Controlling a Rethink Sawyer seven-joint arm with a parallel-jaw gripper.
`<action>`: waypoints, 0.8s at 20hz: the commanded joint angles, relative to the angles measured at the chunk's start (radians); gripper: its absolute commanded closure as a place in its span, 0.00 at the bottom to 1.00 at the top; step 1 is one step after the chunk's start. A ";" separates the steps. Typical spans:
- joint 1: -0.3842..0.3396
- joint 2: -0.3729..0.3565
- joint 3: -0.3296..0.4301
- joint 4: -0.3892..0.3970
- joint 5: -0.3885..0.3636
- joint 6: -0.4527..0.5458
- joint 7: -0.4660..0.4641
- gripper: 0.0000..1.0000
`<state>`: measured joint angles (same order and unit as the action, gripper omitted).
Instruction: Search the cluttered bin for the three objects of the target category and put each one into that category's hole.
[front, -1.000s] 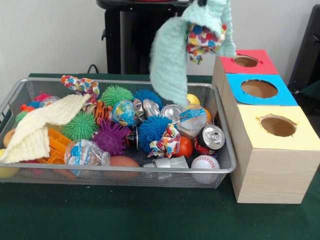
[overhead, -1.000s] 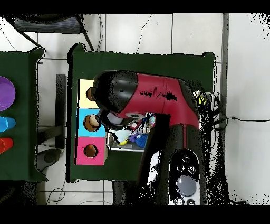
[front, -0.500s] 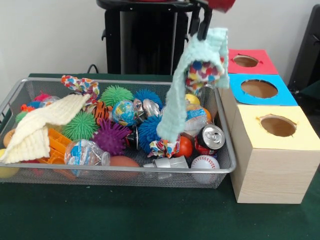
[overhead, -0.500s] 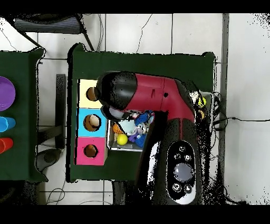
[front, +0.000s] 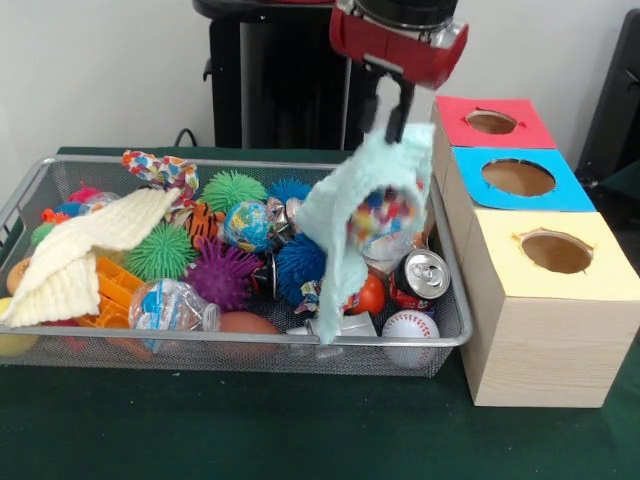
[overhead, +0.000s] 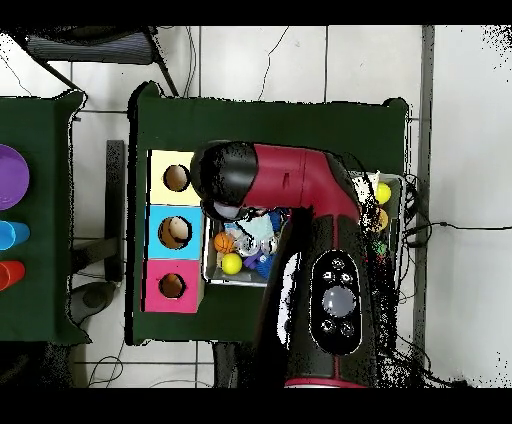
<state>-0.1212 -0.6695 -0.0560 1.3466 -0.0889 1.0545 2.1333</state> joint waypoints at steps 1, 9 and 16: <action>0.001 0.058 0.018 0.033 -0.084 0.012 -0.004 0.00; 0.010 0.083 -0.016 -0.003 -0.107 -0.138 0.108 0.00; -0.049 0.165 -0.024 -0.090 -0.162 -0.234 0.058 0.00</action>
<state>-0.1207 -0.6101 -0.0808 1.2994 -0.1831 0.9195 2.1333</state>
